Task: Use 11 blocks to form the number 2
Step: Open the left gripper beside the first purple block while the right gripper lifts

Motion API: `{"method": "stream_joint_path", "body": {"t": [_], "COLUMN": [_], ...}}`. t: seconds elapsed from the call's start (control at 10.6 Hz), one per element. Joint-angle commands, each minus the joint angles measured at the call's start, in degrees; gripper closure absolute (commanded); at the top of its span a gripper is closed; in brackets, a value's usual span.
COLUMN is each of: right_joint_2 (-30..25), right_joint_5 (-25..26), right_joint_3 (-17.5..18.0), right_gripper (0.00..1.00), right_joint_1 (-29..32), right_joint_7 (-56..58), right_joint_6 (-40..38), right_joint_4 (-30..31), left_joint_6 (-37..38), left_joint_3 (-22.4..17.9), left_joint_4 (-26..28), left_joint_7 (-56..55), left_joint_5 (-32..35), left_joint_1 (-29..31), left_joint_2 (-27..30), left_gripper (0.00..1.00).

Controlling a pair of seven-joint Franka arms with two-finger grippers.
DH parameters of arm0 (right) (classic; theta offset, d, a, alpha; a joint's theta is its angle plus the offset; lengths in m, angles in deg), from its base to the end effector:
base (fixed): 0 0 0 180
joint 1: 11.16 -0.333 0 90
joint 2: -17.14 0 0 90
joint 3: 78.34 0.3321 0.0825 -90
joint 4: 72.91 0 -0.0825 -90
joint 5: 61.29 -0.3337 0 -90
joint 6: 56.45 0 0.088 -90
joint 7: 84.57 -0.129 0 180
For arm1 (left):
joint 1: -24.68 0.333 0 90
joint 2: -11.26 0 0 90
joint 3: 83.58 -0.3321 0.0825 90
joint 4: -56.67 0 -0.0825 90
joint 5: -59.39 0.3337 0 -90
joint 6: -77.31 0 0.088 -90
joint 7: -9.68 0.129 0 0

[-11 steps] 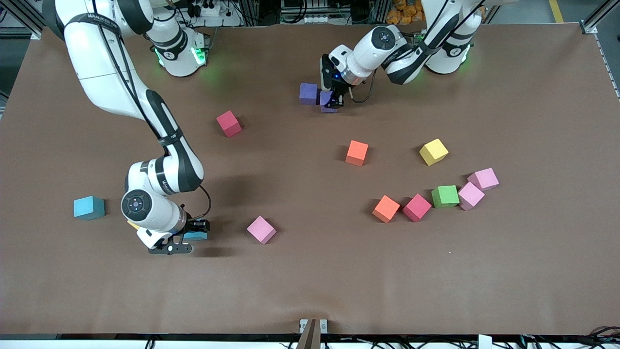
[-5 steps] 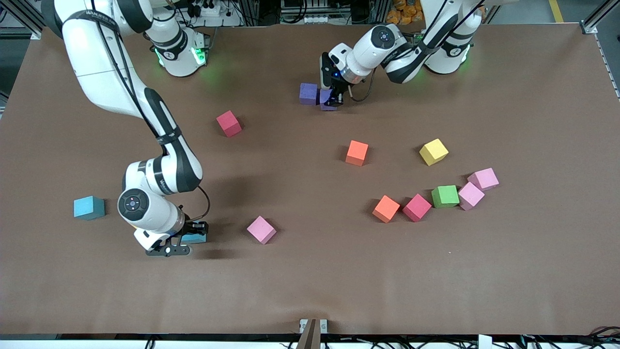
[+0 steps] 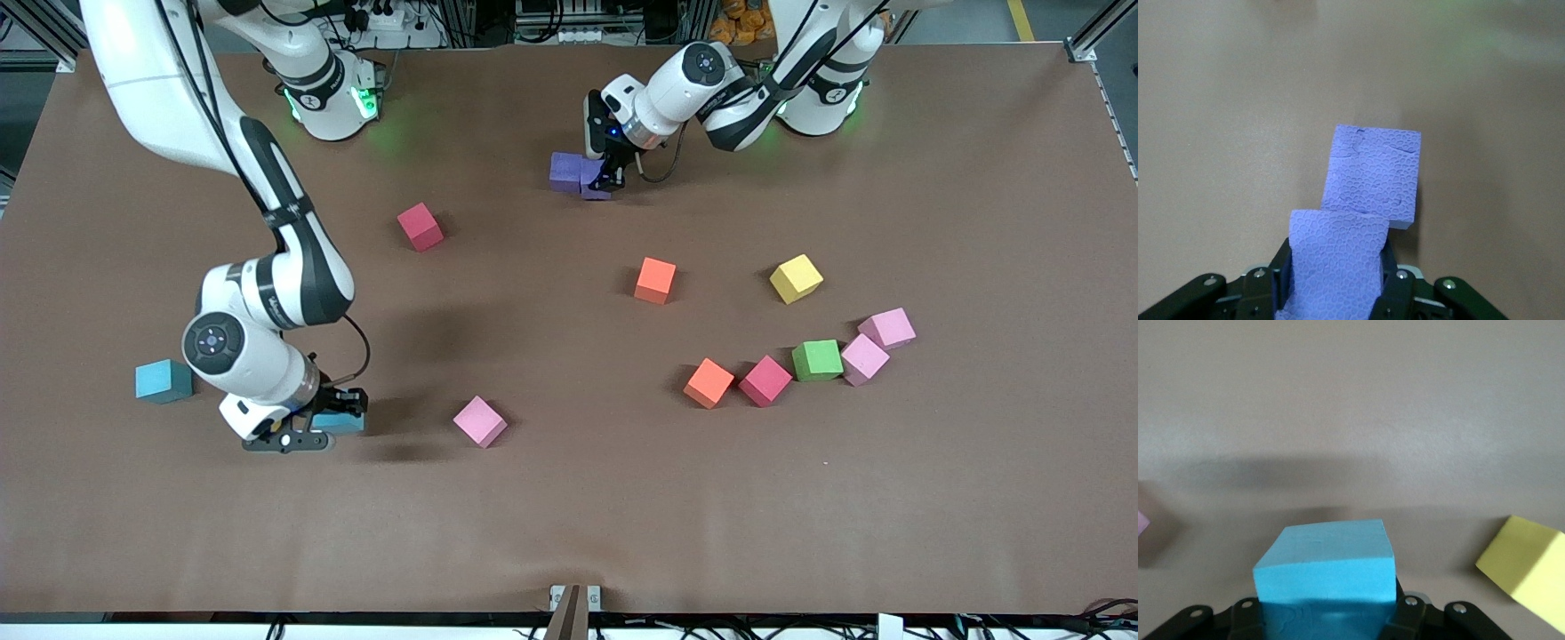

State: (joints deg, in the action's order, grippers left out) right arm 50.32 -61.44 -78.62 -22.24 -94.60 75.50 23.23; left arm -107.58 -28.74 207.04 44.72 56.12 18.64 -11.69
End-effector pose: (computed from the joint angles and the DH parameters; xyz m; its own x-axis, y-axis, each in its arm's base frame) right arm 0.6434 0.1232 0.2934 0.9989 0.0124 0.0453 0.0128 -0.9999 -0.0074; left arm 0.2198 -0.4020 0.2511 0.0695 -0.8894 0.4518 -0.9954 -0.0321 0.0900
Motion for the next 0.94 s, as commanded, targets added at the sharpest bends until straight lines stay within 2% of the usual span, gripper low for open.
{"method": "stream_joint_path", "body": {"t": [0.0, 0.38, 0.66, 0.85], "right_joint_2": [-4.8, -10.9, -12.3, -14.7], "right_joint_5": [-1.1, -1.1, -1.1, -1.1], "right_joint_3": [0.1, 0.1, -0.1, -0.5], "right_gripper": [0.49, 0.49, 0.49, 0.49], "right_joint_1": [0.0, -0.4, -1.9, -3.6], "right_joint_7": [0.7, 0.7, 0.7, 0.8], "right_joint_6": [0.3, 0.2, 0.2, 0.2], "right_joint_4": [5.4, 11.8, 13.2, 15.5], "left_joint_6": [-1.7, -5.1, -5.6, -6.8], "left_joint_3": [0.6, 0.8, 0.8, 0.8], "left_joint_4": [0.7, 2.0, 2.1, 2.4], "left_joint_7": [0.1, 0.4, 0.6, 0.6], "left_joint_5": [1.1, 1.1, 1.2, 1.1], "left_joint_1": [0.7, 0.1, -0.1, -0.1], "left_joint_2": [-0.9, -1.0, -1.0, -1.8], "left_gripper": [0.77, 0.73, 0.71, 0.59]}}
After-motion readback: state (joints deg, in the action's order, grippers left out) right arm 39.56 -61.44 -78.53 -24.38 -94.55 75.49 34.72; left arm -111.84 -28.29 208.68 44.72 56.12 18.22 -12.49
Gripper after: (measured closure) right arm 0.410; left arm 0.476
